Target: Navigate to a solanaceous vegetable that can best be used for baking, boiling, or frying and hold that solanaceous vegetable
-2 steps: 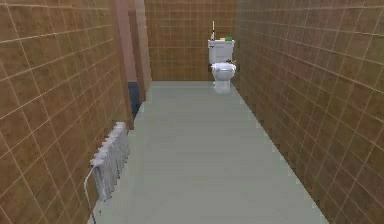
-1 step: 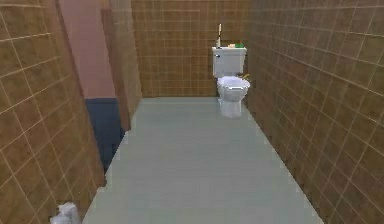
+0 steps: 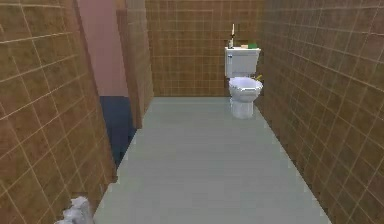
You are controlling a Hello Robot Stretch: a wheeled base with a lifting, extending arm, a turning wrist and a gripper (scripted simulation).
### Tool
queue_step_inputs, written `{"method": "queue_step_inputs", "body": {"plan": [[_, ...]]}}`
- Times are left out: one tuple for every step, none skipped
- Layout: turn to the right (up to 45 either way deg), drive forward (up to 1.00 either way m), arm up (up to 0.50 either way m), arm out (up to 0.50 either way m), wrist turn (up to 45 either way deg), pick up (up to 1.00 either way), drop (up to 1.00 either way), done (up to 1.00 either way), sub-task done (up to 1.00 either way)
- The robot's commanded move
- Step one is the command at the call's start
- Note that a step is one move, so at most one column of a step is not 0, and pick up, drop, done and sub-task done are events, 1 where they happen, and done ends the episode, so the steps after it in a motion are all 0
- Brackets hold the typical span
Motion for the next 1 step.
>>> {"method": "queue_step_inputs", "body": {"plan": [[0.0, 1.00, 0.00, 0.00, 0.0, 0.00, 0.00, 0.00, 0.00]]}}
